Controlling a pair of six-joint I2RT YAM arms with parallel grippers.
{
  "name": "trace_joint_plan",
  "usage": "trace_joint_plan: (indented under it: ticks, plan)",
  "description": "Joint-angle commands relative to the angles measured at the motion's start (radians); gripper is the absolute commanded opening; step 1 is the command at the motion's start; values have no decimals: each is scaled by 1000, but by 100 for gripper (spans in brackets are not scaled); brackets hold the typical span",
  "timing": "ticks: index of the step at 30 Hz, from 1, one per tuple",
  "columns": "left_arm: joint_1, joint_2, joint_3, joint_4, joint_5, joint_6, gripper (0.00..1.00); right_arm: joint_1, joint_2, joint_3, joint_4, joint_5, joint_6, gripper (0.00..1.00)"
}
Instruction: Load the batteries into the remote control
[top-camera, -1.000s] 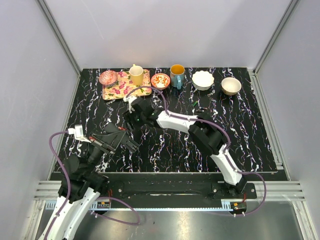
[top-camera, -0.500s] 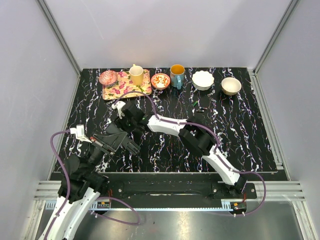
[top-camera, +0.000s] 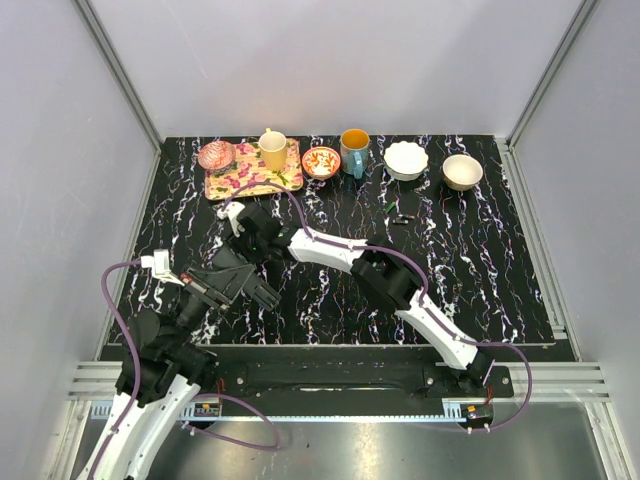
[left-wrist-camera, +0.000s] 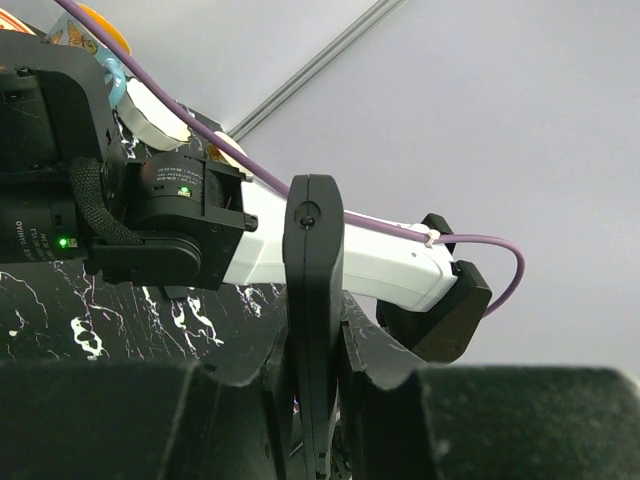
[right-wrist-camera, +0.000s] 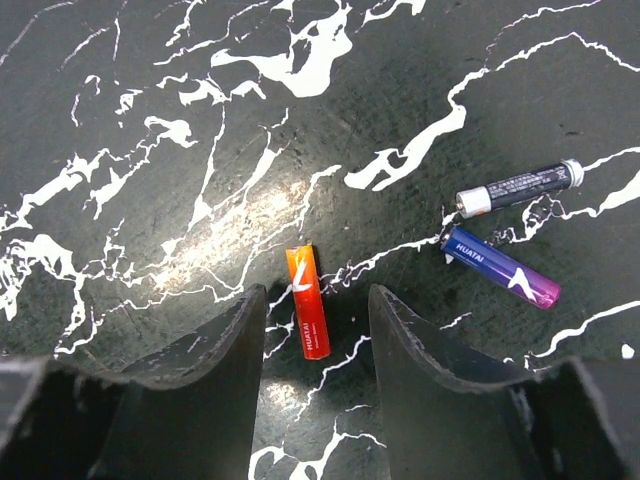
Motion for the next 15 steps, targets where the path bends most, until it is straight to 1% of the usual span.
trace_joint_plan:
  ticks: [1, 8, 10, 11, 12, 15]
  plan:
    - [5, -25, 42, 35, 21, 8, 0, 25, 5, 8, -37, 54, -62, 50]
    - [7, -46, 27, 44, 24, -9, 0, 51, 2, -16, -109, 169, -129, 44]
    - [7, -49, 18, 50, 27, -18, 0, 54, 2, -22, -126, 181, -135, 40]
    - [5, -51, 16, 58, 32, -20, 0, 59, 2, -30, -130, 192, -137, 39]
    - [7, -49, 15, 60, 32, -21, 0, 59, -3, -35, -136, 197, -137, 34]
    - [7, -49, 15, 61, 35, -21, 0, 65, -15, -62, -136, 203, -132, 26]
